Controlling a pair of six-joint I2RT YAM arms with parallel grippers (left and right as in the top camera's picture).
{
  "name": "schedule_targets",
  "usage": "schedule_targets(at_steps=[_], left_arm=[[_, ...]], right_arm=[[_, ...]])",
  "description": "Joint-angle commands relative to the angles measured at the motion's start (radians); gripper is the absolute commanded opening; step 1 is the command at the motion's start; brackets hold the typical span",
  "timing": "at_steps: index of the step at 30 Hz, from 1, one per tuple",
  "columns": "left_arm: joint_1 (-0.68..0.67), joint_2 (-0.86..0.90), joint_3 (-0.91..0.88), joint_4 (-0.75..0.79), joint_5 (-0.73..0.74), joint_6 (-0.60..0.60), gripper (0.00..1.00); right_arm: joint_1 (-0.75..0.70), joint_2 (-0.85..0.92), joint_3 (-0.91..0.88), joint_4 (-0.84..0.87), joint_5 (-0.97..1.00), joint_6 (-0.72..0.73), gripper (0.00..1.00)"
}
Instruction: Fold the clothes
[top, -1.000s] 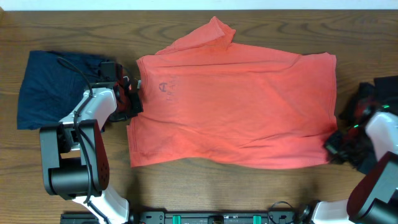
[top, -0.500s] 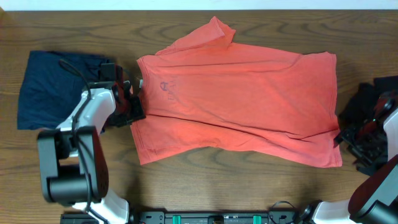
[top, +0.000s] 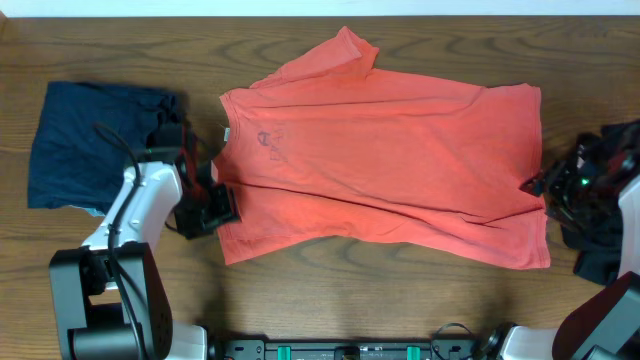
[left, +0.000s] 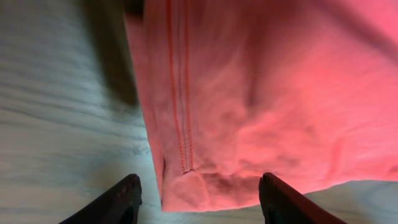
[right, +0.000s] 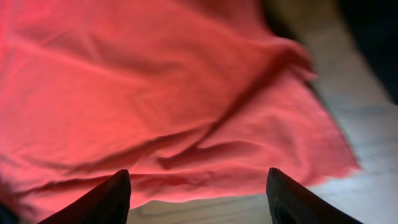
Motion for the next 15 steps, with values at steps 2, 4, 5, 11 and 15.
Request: schedule_targets(at_steps=[2, 4, 5, 11, 15], left_arm=[[-0.001, 0.006, -0.105, 0.025, 0.092, 0.005, 0.59], [-0.001, 0.006, -0.136, 0.032, 0.097, 0.005, 0.52], [-0.001, 0.006, -0.146, 0.031, 0.097, 0.005, 0.46], [0.0, 0.006, -0.184, 0.019, 0.098, 0.006, 0.06], [0.0, 0.001, -0.146, -0.099, 0.19, 0.042, 0.06]], right_arm=[[0.077, -0.014, 0.017, 0.023, -0.056, -0.023, 0.68], [0.108, -0.014, 0.017, 0.037, -0.047, -0.023, 0.69], [0.121, -0.014, 0.017, 0.046, -0.042, -0.023, 0.69], [0.166, -0.014, 0.017, 0.101, -0.021, -0.019, 0.71], [0.166, -0.014, 0.017, 0.107, -0.021, -0.019, 0.72]])
